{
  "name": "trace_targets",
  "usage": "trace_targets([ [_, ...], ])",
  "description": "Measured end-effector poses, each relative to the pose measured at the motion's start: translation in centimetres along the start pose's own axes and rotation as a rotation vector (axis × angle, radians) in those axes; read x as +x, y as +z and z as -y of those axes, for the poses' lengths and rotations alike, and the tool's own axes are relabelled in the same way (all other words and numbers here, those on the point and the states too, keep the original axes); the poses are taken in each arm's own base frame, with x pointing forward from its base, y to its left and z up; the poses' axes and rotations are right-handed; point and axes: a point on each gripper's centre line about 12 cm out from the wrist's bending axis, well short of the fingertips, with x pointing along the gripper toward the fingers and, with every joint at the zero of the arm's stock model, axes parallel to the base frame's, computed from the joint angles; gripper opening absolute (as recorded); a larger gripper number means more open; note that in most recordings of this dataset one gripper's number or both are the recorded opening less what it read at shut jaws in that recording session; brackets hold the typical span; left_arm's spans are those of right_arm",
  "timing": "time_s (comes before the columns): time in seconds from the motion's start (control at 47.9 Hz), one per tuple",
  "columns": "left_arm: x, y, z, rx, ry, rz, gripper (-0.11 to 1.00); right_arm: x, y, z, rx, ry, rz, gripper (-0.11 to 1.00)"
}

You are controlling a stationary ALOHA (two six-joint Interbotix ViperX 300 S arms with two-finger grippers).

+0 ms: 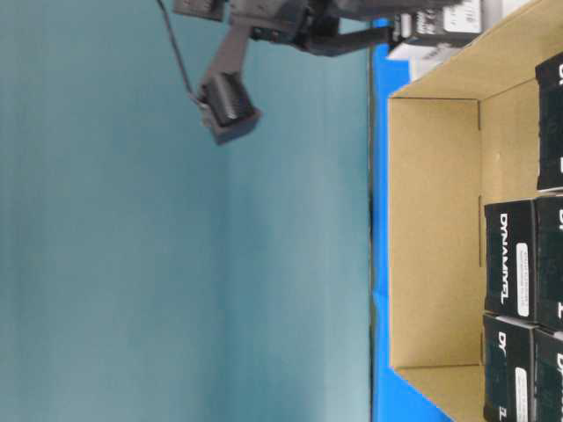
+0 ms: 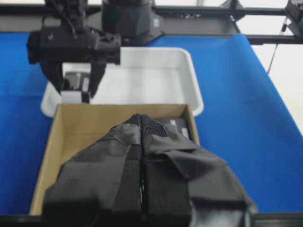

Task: Pick the box from inside the cardboard box.
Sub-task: 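Lift the held black box out and carry it over the white tray, then lower the black box into the white tray and open the right gripper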

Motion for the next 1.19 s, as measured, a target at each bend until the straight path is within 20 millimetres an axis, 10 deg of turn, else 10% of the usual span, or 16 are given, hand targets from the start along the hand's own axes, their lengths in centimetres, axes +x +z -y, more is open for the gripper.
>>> trace_targets([
  [0.71,0.00,-0.20,-0.01,0.002,0.001,-0.017,-0.07,0.93,-0.28,0.17,0.019,0.012,-0.033,0.63],
  [0.877,0.00,-0.22,-0.01,0.002,0.001,-0.018,-0.07,0.97,-0.33,0.17,0.031,0.016,-0.036,0.97],
  [1.191,0.00,-0.20,0.20,0.003,-0.010,-0.017,-0.07,0.36,0.56,0.37,0.039,0.011,-0.015,0.95],
])
